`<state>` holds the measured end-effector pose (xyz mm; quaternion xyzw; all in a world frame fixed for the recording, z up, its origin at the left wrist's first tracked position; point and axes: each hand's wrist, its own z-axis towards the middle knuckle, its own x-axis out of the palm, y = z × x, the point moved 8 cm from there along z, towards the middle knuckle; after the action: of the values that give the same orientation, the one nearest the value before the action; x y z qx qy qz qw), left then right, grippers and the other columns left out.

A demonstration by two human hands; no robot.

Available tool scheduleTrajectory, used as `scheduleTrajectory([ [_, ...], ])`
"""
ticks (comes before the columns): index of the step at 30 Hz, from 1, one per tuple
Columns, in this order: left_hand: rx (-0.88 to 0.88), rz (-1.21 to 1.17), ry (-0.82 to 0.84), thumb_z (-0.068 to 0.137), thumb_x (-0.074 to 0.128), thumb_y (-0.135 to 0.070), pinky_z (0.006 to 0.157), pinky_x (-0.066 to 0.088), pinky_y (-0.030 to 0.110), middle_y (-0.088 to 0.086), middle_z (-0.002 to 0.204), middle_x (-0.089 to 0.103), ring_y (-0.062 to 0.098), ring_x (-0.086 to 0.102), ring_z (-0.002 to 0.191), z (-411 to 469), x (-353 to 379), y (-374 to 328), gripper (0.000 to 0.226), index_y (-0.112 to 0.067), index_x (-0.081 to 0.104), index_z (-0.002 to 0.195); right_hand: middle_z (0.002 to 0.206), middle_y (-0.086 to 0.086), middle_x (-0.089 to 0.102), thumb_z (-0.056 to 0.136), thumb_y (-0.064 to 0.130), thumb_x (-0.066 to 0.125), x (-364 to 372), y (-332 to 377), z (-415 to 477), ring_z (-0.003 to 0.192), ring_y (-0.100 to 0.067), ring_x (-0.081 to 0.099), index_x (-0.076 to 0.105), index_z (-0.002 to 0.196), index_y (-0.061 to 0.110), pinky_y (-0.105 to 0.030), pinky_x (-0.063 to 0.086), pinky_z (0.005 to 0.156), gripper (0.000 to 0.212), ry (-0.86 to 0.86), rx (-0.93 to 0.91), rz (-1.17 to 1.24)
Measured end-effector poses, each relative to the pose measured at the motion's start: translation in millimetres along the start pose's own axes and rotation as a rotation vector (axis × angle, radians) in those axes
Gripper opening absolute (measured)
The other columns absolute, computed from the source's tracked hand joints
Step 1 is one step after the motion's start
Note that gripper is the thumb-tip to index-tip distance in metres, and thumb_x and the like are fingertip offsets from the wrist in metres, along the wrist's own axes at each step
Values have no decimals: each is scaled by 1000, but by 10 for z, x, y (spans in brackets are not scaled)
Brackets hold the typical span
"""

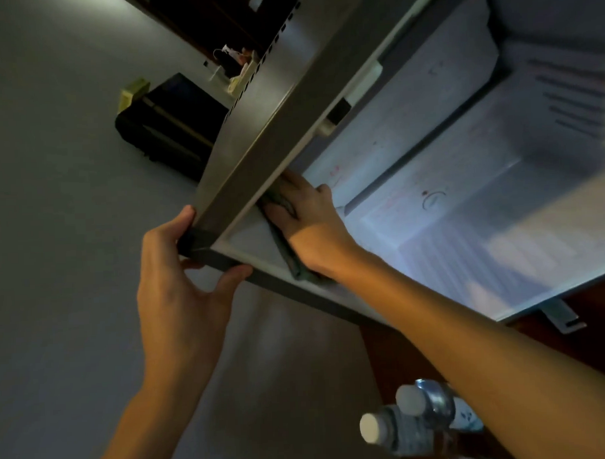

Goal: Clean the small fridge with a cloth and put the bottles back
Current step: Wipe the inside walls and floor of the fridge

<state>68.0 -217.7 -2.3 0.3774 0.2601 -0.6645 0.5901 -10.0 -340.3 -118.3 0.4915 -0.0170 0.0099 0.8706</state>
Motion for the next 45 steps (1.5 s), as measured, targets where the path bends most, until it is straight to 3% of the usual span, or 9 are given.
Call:
scheduleTrajectory([
  [4, 13, 1, -2, 69, 87, -12, 82, 44, 14, 5, 125, 52, 4, 50, 102, 6, -27, -31, 79, -5, 45, 135, 161, 9, 26, 103, 36, 40, -45, 175, -612, 107, -18, 36, 44, 146, 34, -22, 29, 93, 43, 1, -18, 39],
  [8, -9, 15, 27, 68, 88, -14, 91, 40, 14, 7, 129, 52, 15, 54, 111, 24, -32, -34, 77, -4, 45, 132, 159, 8, 27, 103, 36, 40, -85, -222, -752, 115, -14, 35, 42, 145, 37, -28, 36, 101, 41, 79, 47, -9],
  [10, -19, 64, 56, 69, 88, -16, 95, 39, 24, 10, 131, 51, 25, 53, 118, 34, -37, -65, 77, -4, 44, 131, 159, 5, 28, 104, 35, 43, -119, -511, -733, 126, -21, 36, 43, 146, 34, -34, 33, 109, 42, 83, 180, -7],
  [12, -14, 113, 68, 69, 88, -17, 95, 36, 31, 13, 131, 50, 31, 52, 117, 36, -32, -109, 76, -3, 44, 130, 160, 4, 27, 104, 36, 44, -120, -573, -716, 128, -27, 34, 41, 148, 30, -30, 27, 104, 45, 77, 243, -33],
  [18, -1, 119, 63, 71, 86, -12, 93, 47, 52, 18, 126, 47, 33, 52, 112, 7, 8, -132, 77, 1, 41, 133, 161, 2, 24, 104, 29, 45, -115, -317, -714, 127, -26, 30, 41, 149, 21, -25, 27, 97, 46, 55, 328, -24],
  [25, -20, 114, 48, 74, 84, -12, 88, 49, 54, 20, 128, 46, 37, 53, 112, -21, 15, -136, 76, 1, 40, 135, 161, 1, 22, 103, 38, 43, -69, 155, -614, 135, -27, 28, 46, 145, 22, -46, 37, 111, 44, 105, 173, -11],
  [36, -79, 39, -9, 74, 84, -13, 90, 48, 47, 17, 135, 45, 34, 48, 122, -71, 34, -85, 80, -4, 40, 141, 161, 7, 17, 104, 35, 42, -81, -4, -606, 141, -21, 26, 43, 148, 19, -27, 30, 112, 46, 200, 164, -57],
  [41, -73, -3, -30, 75, 83, -15, 87, 50, 48, 13, 137, 44, 29, 46, 125, -80, 35, -82, 80, -9, 40, 142, 157, 3, 26, 104, 33, 42, -86, -306, -603, 136, -20, 36, 42, 148, 18, -29, 31, 111, 46, 206, 198, -61],
  [45, -76, -30, -48, 75, 84, -16, 89, 49, 46, 8, 140, 43, 25, 45, 128, -89, 44, -60, 81, -12, 40, 143, 153, 3, 33, 103, 37, 43, -84, -509, -624, 134, -21, 40, 46, 145, 19, -46, 35, 115, 45, 174, 199, -73],
])
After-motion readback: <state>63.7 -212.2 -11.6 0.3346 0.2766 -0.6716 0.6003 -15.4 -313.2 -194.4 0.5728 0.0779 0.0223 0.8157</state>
